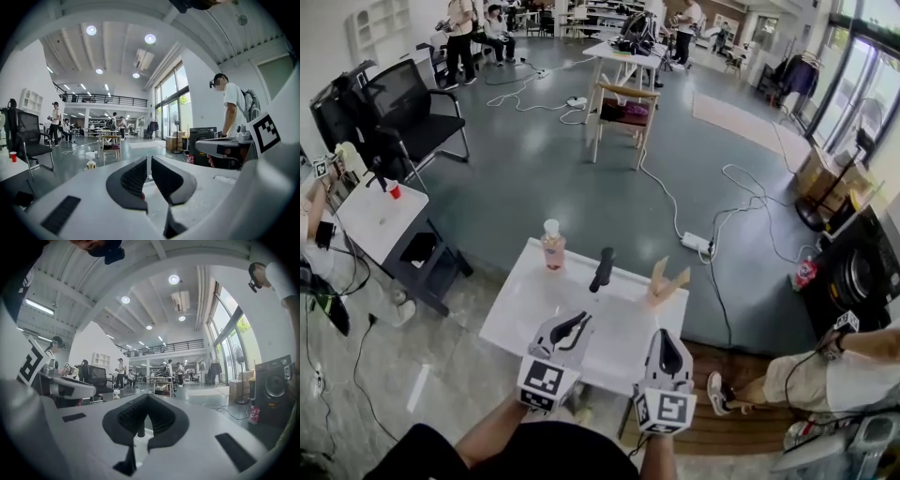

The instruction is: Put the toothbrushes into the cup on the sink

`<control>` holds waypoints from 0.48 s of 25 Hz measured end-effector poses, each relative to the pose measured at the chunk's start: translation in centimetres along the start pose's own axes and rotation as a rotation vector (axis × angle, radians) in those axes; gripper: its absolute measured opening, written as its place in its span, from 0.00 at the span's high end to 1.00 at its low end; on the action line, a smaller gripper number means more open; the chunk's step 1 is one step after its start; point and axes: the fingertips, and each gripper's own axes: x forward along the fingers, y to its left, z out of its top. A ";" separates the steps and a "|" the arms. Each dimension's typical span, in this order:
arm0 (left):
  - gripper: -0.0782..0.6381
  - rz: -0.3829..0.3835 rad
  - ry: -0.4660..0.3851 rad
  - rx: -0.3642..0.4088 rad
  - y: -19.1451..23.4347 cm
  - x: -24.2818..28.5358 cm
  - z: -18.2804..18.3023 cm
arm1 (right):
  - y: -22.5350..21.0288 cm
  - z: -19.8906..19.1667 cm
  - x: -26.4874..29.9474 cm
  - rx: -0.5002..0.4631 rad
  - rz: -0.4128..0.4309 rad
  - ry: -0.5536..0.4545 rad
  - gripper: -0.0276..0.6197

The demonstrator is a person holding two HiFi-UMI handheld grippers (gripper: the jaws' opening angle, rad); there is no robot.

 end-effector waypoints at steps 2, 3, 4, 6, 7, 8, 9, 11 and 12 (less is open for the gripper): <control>0.86 0.013 0.001 -0.002 0.2 -0.6 -0.2 | 0.4 0.0 -0.1 0.000 0.008 -0.001 0.96; 0.87 0.018 0.002 -0.003 0.4 -0.8 -0.3 | 0.6 -0.1 -0.1 0.002 0.011 -0.001 0.96; 0.87 0.022 0.003 -0.005 0.5 -1.0 -0.4 | 0.7 0.0 -0.1 0.004 0.013 0.000 0.96; 0.88 0.029 0.004 -0.008 0.7 -1.3 -0.4 | 1.0 0.2 -0.2 0.005 0.016 -0.001 0.96; 0.88 0.031 0.004 -0.008 0.7 -1.4 -0.3 | 1.0 0.2 -0.2 0.005 0.018 -0.001 0.96; 0.88 0.032 0.002 -0.008 0.8 -1.4 -0.2 | 1.1 0.2 -0.1 0.005 0.020 -0.001 0.96; 0.88 0.033 0.001 -0.008 0.8 -1.4 -0.1 | 1.1 0.1 -0.1 0.005 0.022 -0.002 0.96; 0.88 0.032 -0.002 -0.008 0.7 -1.3 0.0 | 1.0 0.0 -0.1 0.006 0.023 -0.003 0.96; 0.88 0.031 -0.003 -0.009 0.7 -1.2 0.0 | 1.0 -0.1 0.0 0.005 0.024 -0.002 0.96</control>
